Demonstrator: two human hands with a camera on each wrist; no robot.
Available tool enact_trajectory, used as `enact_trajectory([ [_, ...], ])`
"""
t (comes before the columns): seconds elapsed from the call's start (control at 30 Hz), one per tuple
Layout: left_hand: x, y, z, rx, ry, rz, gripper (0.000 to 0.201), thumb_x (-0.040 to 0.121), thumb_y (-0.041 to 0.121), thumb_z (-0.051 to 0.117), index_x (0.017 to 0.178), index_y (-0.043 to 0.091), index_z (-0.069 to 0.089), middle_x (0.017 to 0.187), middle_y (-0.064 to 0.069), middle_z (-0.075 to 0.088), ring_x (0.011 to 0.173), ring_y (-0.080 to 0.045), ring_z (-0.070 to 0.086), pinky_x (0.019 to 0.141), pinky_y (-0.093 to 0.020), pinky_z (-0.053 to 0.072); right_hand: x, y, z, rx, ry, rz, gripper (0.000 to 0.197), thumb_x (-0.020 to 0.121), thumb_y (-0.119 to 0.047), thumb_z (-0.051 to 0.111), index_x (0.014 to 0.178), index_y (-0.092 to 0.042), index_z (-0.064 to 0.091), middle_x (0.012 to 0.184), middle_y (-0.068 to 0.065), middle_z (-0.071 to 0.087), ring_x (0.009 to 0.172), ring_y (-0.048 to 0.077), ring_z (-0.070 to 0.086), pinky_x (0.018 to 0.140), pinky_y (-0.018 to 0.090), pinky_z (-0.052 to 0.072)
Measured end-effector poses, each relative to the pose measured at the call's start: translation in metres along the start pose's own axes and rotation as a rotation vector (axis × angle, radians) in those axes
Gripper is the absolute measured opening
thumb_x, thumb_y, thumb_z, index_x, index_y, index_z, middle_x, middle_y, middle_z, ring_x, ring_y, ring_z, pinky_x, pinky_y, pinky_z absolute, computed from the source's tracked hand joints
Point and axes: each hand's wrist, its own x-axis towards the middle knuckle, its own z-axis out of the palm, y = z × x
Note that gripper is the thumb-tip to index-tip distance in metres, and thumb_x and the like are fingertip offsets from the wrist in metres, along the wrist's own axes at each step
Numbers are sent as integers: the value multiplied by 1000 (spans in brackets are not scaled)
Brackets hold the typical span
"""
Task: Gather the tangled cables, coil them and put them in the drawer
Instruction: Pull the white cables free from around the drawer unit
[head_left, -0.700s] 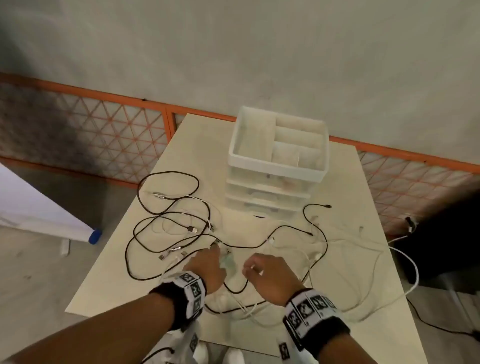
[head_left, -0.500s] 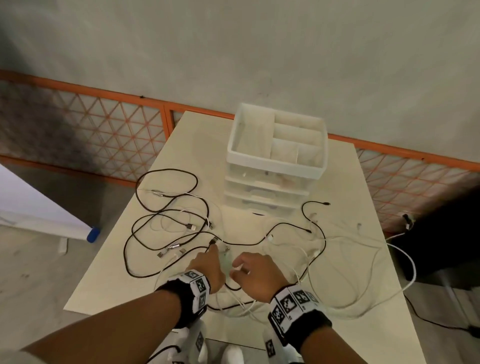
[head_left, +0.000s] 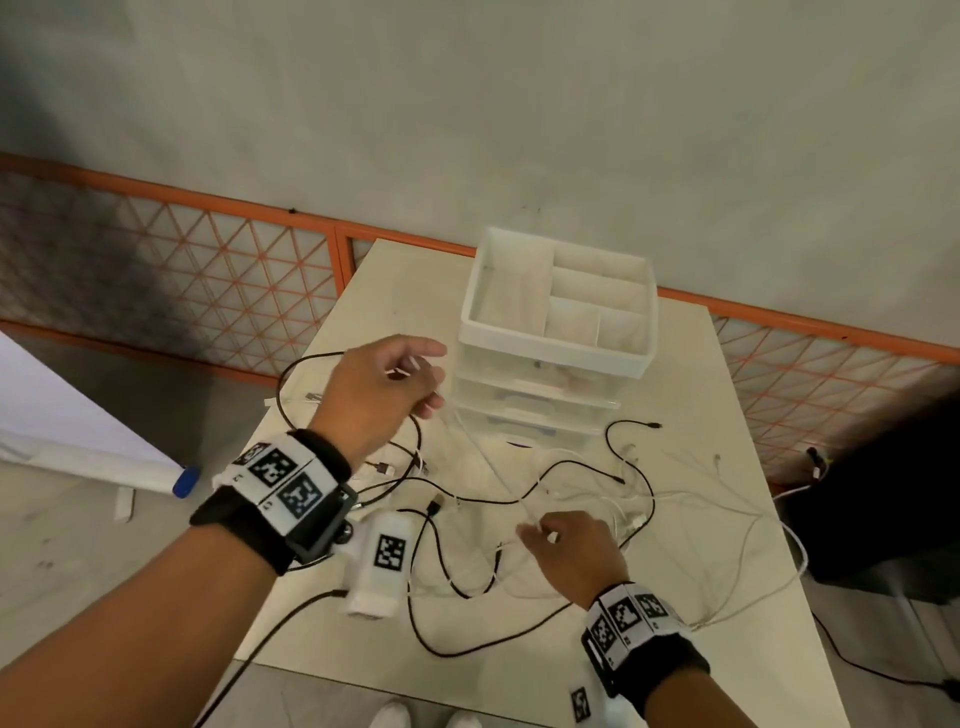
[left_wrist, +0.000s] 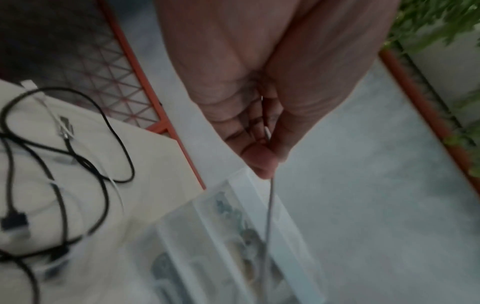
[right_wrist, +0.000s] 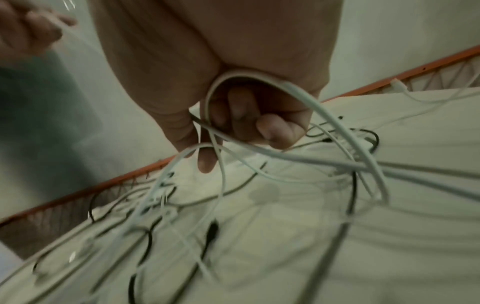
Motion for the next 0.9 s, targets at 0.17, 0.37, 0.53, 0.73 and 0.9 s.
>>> enact_trajectory([
  [0.17, -4, -50, -10, 254, 2, -157, 24, 96, 24, 58, 117, 14, 65, 94, -2, 70, 72, -16, 73, 60, -28, 58, -3, -57, -69, 281, 335, -151, 35, 92, -45, 61, 77, -17, 75, 59, 0, 64, 52, 8, 52, 58, 23, 45],
  [0.37, -6, -44, -10, 38, 99, -136, 50, 95, 39, 57, 139, 18, 50, 109, 2, 68, 83, -16, 73, 67, -37, 60, -1, -85, -95, 143, 284, -170, 60, 99, -64, 26, 102, -26, 72, 109, 6, 59, 104, 25, 57, 96, 42, 44],
  [0.53, 2, 1, -28, -104, 201, 33, 71, 93, 36, 62, 153, 23, 27, 113, 10, 66, 87, -15, 73, 61, -22, 57, -2, -83, -95, -12, 284, -61, 58, 100, -60, 21, 97, -28, 69, 94, 2, 62, 95, 27, 60, 91, 42, 47],
  [0.73, -11, -4, 0, -96, -294, 18, 119, 74, 55, 70, 149, 41, -21, 143, 13, 50, 97, -7, 70, 80, -28, 57, -13, -134, -106, 600, 156, -235, 59, 99, -59, 39, 82, -10, 69, 72, 4, 68, 52, 22, 66, 60, 38, 61],
  [0.9, -18, -37, 55, 174, -559, 49, 19, 86, 39, 70, 103, 38, 65, 103, 14, 73, 97, -2, 65, 90, -34, 54, -24, -177, -126, 735, 106, -342, 45, 102, -38, 52, 82, -1, 68, 81, 15, 75, 72, 35, 74, 77, 49, 63],
])
